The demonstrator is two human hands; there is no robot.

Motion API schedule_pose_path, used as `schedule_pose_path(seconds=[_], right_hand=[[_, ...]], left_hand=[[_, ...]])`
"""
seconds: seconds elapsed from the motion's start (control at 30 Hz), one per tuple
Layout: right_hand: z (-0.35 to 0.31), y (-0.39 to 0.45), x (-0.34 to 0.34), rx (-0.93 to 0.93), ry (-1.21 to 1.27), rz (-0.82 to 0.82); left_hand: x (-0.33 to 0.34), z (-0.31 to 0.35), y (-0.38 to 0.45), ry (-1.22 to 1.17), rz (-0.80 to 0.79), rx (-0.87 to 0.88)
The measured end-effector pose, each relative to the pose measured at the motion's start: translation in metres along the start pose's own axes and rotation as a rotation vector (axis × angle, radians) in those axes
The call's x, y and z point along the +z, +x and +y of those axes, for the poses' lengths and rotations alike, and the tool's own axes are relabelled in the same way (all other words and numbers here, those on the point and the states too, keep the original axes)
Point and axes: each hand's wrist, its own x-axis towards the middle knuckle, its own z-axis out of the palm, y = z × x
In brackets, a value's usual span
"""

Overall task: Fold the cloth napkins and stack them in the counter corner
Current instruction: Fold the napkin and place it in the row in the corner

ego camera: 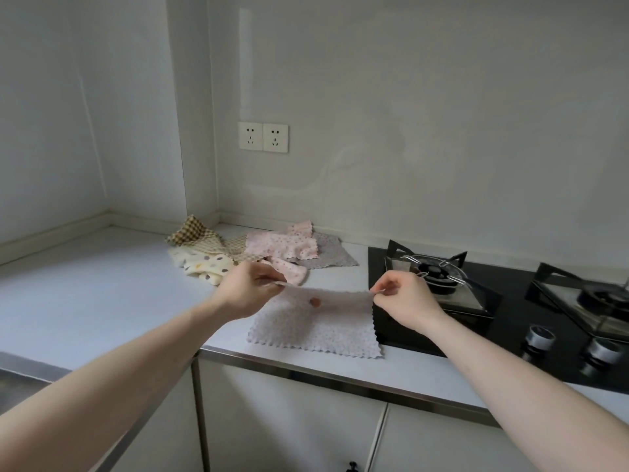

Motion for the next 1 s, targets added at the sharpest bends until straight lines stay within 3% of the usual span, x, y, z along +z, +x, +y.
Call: schedule_pose_path(seconds=[0.37,0.67,0.8,1.0], right_hand=[[0.008,-0.050,0.010,-0.090,-0.180,-0.157],[0.015,-0.064,0.013,-0.109,-0.181,-0.233],[0.014,-0.053,0.012,-0.049,-0.040,-0.095],[0.006,-0.033,0.030,0.144,-0.184,-0.109]], left_hand=[[0.008,-0.011,-0.048,0.075,-0.100,-0.009],[0.006,-0.001,-0.058,0.339,-0.264,-0.110],[0.013,0.032,-0.055,0.283,-0.197,-0.044],[0.069,0.034,-0.041,0.394,-0.370,0.021]])
